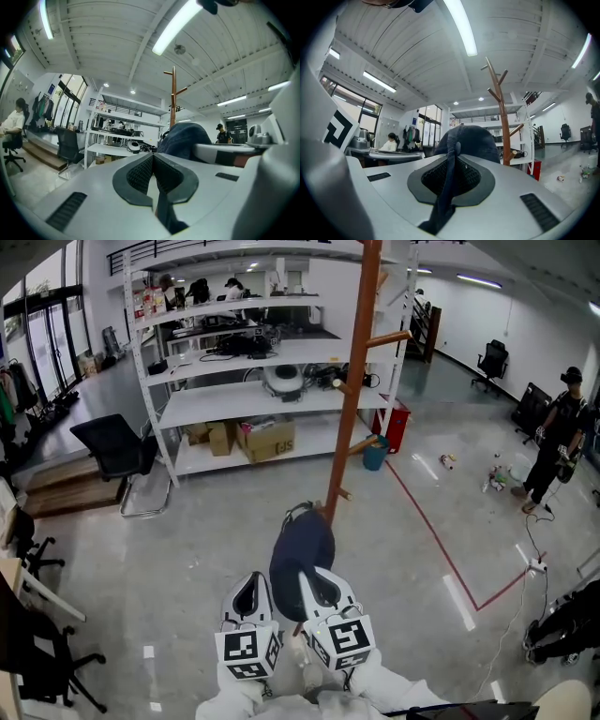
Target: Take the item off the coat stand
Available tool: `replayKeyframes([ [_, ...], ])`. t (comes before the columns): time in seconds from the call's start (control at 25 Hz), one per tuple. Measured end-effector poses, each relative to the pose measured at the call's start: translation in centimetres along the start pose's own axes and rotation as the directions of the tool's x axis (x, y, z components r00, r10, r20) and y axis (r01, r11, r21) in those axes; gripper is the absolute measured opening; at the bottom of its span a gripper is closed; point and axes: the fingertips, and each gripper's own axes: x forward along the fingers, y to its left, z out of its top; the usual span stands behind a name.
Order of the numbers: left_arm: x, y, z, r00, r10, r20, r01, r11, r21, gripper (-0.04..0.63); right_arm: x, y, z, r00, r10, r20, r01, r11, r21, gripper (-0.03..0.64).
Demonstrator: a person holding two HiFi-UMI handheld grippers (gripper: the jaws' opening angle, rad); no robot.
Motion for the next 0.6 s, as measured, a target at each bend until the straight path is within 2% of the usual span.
replayKeyframes([
  [0.4, -5.9, -3.4, -0.4, 0.997, -0.083, -0.002, 0.083, 0.996, 0.011, 0.000, -5.4, 1.8, -0.5, 0.997, -0.069, -0.020, 0.068, 0.998, -0.011, 0.020],
  [0.6, -8.3, -5.2, -1.0, 0.994, -0.104, -0.011, 0.104, 0.994, -0.011, 0.000, -7.6, 1.8, -0.8, 0.996, -0.083, -0.021, 0.083, 0.996, -0.017, 0.020],
])
